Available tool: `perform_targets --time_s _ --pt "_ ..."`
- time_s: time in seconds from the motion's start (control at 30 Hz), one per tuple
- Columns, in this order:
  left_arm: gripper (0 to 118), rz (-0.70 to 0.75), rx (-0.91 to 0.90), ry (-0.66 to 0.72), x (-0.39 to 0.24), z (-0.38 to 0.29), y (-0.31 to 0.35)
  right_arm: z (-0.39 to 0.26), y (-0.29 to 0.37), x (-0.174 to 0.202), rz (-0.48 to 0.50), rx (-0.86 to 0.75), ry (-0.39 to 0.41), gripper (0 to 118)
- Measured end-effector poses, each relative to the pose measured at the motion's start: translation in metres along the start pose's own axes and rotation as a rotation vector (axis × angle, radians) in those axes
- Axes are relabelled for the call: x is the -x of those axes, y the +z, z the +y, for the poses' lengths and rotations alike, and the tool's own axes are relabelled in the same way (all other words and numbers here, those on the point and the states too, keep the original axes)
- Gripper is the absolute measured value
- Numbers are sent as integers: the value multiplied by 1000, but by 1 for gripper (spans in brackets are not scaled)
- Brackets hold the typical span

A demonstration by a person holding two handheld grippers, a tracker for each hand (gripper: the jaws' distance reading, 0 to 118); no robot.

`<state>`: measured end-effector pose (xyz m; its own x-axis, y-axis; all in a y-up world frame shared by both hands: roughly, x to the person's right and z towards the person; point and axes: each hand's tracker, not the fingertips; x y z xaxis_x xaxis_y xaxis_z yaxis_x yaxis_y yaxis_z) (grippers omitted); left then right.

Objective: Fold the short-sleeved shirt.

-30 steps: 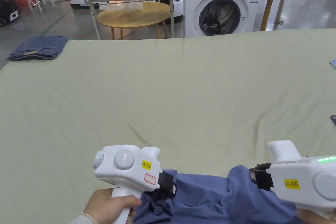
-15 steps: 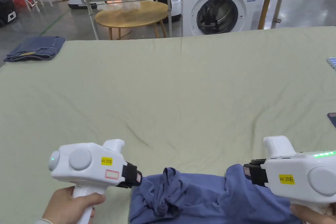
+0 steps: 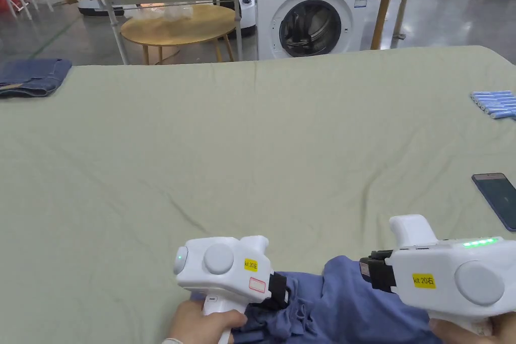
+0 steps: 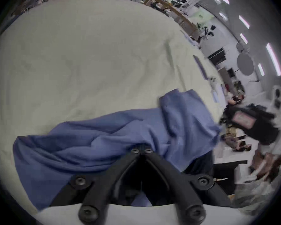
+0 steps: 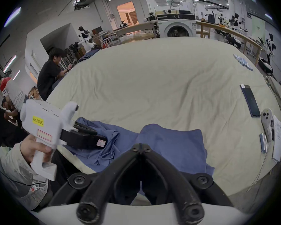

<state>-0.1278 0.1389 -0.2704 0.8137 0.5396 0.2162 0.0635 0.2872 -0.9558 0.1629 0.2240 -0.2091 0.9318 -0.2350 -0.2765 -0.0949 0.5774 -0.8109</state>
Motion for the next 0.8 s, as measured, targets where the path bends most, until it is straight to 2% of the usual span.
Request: perform_targets --time_s 0.13,0.17,0.37,0.5,0.57,0.6,0.63,0.67,0.73,0.77,0.8 --pt "0 -186 -93 83 11 -1 65 2 2 -2 2 -16 -4 0" --pt "0 -196 -126 97 16 -1 89 2 1 -3 2 -19 -6 0" --pt "0 -95 -265 153 74 -12 190 5 -3 5 18 -18 -3 0" --pt "0 -61 -253 223 102 -28 197 5 -4 10 29 -13 8 0" --pt "0 -111 -224 235 117 -27 187 5 -4 7 30 -13 10 0" --pt "16 -140 -197 262 122 -27 182 5 -4 7 30 -13 11 0" --pt "76 -137 -192 286 129 -29 177 6 -3 7 30 -14 8 0" --pt "114 -130 -181 333 137 -31 170 6 -2 8 30 -16 5 0" --pt "118 -28 -107 445 128 -47 149 6 1 8 33 -15 4 0" --pt "118 -35 -78 480 135 -48 141 5 2 8 33 -17 6 0" --pt "118 -122 -66 501 139 -50 131 2 -1 4 31 -19 7 0"
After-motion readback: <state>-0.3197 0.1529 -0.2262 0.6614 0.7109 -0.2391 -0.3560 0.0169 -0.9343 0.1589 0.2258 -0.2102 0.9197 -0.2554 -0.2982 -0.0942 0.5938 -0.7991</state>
